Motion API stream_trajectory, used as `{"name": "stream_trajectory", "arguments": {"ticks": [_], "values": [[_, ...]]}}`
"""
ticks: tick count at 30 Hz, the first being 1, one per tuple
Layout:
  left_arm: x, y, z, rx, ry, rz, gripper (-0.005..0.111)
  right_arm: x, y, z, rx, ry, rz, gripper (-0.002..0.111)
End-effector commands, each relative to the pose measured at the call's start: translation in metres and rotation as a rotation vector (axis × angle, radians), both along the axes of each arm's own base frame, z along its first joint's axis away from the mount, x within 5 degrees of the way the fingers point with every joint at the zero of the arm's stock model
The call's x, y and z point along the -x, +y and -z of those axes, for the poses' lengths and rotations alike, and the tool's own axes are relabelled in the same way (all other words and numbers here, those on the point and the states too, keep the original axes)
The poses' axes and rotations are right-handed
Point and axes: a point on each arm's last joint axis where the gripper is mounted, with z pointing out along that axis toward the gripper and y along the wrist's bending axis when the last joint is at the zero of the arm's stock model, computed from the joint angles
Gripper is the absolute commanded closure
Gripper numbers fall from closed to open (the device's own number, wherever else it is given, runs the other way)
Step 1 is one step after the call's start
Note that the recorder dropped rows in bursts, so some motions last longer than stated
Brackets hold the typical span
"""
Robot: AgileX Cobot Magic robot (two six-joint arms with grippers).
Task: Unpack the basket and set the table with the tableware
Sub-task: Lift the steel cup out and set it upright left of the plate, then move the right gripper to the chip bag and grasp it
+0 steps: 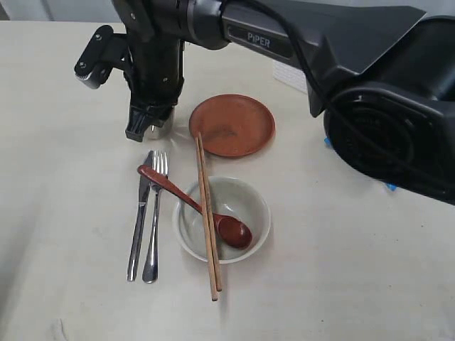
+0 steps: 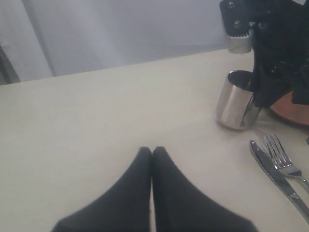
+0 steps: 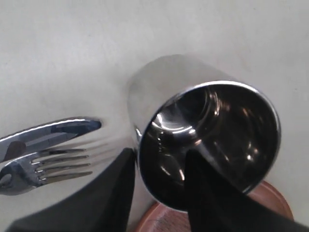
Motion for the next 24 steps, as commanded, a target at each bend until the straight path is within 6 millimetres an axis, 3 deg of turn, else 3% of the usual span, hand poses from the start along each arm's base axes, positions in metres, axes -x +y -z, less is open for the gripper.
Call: {"name": "stream_trajectory", "arguments": {"ticks": [1, 17, 24], "values": [[0.000, 0.000, 0.000, 0.004, -0.008, -0.002, 0.107, -0.002, 0.000, -0.004, 0.002, -0.034, 0.012, 0.074], [0.000, 0.000, 0.000, 0.004, -0.008, -0.002, 0.107, -0.001, -0.002, -0.040, -0.075, -0.103, 0.017, 0.074], [0.000, 0.000, 0.000, 0.004, -0.008, -0.002, 0.107, 0.010, -0.023, -0.064, -0.016, -0.010, 0.155, 0.074]]}}
